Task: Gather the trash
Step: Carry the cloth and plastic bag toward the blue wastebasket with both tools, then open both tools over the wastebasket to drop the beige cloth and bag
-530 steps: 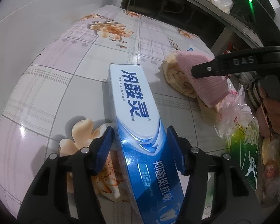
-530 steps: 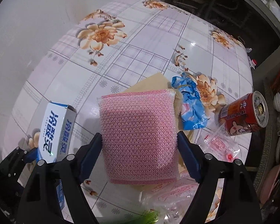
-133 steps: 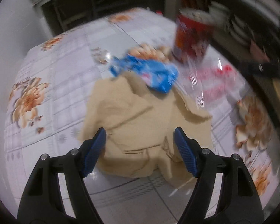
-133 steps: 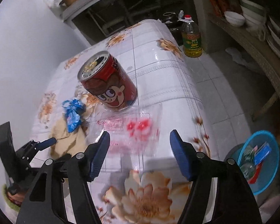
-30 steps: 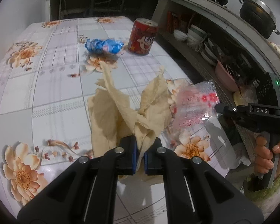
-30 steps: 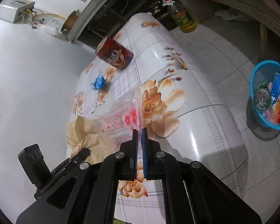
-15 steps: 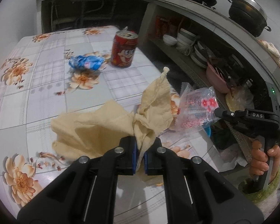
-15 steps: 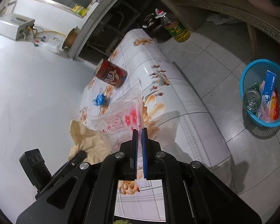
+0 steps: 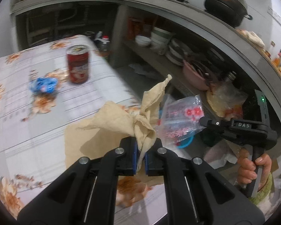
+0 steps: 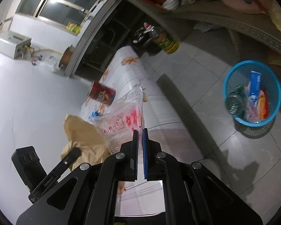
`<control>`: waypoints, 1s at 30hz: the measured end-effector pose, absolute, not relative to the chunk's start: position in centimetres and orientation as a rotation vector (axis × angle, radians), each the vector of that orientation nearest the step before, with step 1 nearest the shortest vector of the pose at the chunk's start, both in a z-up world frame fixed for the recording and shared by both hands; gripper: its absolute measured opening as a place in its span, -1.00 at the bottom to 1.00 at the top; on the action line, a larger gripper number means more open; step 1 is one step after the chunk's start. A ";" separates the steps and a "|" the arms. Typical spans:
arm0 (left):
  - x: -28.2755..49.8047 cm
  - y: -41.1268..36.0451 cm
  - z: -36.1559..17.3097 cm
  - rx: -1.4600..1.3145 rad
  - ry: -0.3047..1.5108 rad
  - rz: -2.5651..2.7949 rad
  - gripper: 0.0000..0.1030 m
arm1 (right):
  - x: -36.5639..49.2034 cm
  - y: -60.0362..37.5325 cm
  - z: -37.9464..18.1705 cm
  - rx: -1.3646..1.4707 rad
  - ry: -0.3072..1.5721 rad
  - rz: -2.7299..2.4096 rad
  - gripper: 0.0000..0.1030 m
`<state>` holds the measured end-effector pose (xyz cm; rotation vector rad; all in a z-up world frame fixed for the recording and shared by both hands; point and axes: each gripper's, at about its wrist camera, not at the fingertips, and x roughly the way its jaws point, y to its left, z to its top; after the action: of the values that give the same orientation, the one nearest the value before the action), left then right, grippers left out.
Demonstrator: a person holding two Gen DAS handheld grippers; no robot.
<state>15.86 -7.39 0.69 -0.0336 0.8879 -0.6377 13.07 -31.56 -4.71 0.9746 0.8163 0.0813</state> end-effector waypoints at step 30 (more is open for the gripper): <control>20.1 -30.3 -5.3 0.192 1.117 -0.901 -0.92 | 6.7 -48.5 -22.8 1.086 0.894 -0.504 -0.90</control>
<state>20.07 -30.28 -5.34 0.1923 1.1167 -0.9012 6.70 -48.55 -22.75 1.0859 0.8938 -0.5041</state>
